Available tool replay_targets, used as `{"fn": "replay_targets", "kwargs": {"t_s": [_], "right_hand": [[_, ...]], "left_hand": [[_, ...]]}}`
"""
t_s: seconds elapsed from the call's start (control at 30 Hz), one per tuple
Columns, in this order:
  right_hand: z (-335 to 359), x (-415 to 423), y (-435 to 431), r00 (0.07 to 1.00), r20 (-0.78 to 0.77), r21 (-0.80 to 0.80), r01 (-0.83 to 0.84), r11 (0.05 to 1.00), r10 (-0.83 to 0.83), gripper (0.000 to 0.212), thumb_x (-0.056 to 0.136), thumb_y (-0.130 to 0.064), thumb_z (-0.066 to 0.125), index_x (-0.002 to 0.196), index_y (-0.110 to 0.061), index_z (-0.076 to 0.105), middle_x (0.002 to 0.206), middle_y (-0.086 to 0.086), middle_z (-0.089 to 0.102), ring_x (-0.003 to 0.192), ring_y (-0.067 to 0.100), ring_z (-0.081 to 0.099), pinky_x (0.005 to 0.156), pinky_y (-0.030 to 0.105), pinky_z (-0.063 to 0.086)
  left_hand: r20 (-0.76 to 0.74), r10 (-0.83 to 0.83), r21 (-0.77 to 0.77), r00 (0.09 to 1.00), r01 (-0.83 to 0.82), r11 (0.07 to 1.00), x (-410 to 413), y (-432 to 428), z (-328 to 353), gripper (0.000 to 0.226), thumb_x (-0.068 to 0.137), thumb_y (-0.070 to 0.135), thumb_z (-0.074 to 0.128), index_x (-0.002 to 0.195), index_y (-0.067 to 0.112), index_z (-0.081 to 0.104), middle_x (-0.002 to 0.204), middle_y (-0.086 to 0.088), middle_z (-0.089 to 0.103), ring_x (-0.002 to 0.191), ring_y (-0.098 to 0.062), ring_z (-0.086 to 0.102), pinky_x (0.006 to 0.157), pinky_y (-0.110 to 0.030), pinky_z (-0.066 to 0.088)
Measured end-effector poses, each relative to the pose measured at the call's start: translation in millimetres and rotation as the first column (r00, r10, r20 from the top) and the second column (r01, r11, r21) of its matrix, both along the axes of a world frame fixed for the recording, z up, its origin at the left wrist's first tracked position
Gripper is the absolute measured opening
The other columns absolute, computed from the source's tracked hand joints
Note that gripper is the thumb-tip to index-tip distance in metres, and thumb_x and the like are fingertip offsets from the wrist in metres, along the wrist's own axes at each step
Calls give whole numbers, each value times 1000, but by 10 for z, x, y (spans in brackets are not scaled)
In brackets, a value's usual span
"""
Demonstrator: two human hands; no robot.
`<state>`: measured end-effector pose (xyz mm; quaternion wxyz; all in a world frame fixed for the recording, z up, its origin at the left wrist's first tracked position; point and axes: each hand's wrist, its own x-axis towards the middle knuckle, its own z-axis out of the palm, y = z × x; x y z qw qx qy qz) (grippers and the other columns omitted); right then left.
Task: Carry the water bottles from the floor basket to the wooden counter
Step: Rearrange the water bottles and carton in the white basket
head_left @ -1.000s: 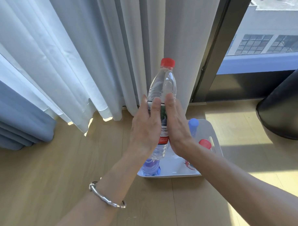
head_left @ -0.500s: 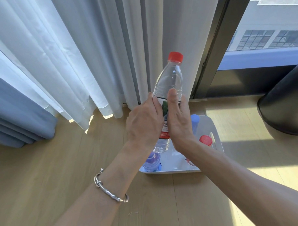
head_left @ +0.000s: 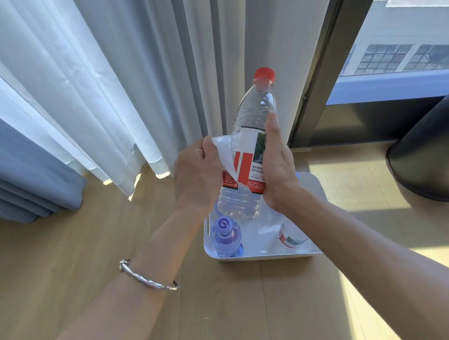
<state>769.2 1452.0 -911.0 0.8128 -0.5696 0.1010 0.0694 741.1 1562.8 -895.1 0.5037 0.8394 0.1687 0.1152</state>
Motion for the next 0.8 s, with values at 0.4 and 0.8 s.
{"fn": "replay_targets", "kwargs": {"t_s": [0.4, 0.8], "right_hand": [[63, -4, -35, 994, 51, 17, 94, 995, -95, 51, 98, -53, 33, 113, -13, 60, 81, 7, 68, 65, 15, 69, 62, 30, 58], [159, -90, 87, 989, 120, -35, 93, 995, -88, 38, 98, -49, 37, 96, -14, 52, 91, 18, 57, 82, 29, 60, 84, 53, 52]], "left_hand": [[15, -308, -609, 951, 253, 752, -129, -83, -52, 34, 96, 38, 50, 110, 14, 68, 102, -13, 73, 89, -26, 71, 85, -40, 56], [-13, -178, -86, 984, 176, 981, -130, -147, -11, 49, 102, 41, 31, 92, 2, 59, 82, -11, 66, 80, -28, 63, 69, -36, 51]]}}
